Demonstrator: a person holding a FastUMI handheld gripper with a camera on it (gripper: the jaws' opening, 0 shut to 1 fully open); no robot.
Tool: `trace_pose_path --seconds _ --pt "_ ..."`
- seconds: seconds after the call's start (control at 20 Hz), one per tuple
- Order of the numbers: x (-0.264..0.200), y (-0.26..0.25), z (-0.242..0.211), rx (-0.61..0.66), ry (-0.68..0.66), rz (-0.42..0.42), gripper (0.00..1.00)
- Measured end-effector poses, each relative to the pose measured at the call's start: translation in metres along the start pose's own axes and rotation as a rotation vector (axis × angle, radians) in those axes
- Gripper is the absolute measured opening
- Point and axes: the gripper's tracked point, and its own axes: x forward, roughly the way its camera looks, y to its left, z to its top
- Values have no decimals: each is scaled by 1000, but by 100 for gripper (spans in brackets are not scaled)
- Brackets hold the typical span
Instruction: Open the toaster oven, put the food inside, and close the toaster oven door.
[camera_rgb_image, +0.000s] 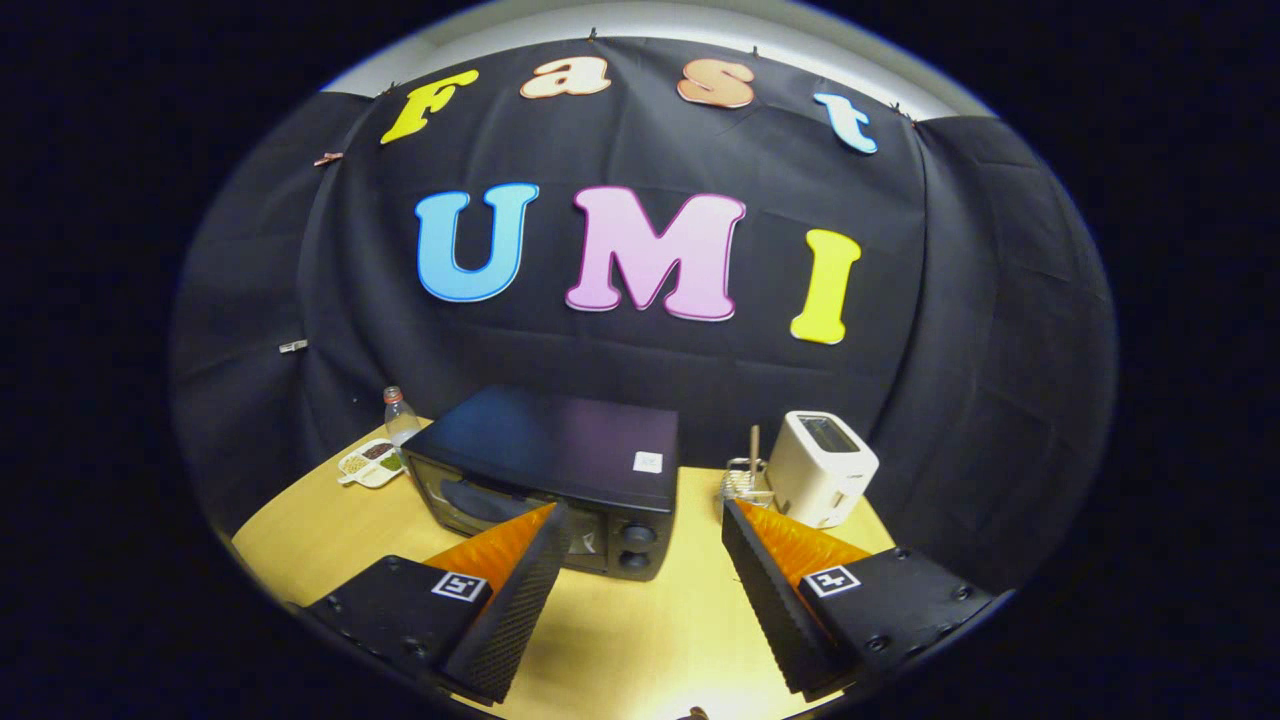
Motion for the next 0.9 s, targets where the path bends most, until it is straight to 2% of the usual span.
trace_pose_path --seconds 0.3,0.6,0.75,0.9 --pt "-34 -73 76 42 -188 -24 98" --pt "-67 -109 162 88 -380 -34 98" --pt "-75 -101 175 162 -398 -12 99" --pt "-66 -92 168 161 -362 -6 98"
